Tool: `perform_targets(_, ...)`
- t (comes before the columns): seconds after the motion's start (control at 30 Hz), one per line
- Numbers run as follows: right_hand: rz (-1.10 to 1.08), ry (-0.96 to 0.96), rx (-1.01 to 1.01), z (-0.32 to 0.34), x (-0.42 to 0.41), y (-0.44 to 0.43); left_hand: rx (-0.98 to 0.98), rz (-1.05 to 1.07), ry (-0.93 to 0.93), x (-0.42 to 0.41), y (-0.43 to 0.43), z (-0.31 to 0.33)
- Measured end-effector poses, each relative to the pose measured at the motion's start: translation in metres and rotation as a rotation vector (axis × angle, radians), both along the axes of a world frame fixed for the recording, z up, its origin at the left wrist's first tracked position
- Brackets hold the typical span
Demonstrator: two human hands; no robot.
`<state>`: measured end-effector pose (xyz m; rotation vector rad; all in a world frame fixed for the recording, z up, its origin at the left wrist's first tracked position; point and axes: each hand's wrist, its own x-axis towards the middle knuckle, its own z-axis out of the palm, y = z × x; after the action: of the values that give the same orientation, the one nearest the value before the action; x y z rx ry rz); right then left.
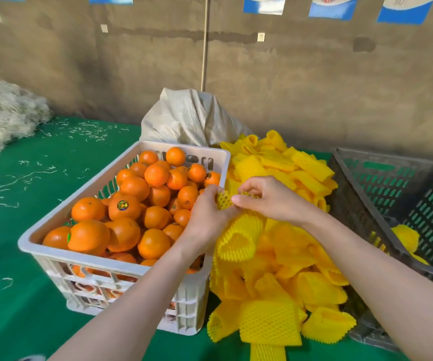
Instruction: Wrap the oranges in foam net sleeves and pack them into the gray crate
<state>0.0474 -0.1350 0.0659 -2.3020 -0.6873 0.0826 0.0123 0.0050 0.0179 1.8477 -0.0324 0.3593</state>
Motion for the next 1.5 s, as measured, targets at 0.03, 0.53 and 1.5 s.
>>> perform_targets(0.03, 0.024, -0.039, -0.031, -0.002, 0.001, 0.01, -0.008, 0.015, 0.011, 0.001, 0.01, 0.002)
perform_targets(0.53, 0.11, 0.113, 0.239, -0.01, 0.009, 0.053, 1.095, 0.251, 0.691, 0.063, 0.182, -0.027)
perform_targets(1.5, 0.188, 0.611, 0.731, -0.018, -0.035, -0.077, -1.133, -0.554, 0.681, 0.015, -0.044, 0.02)
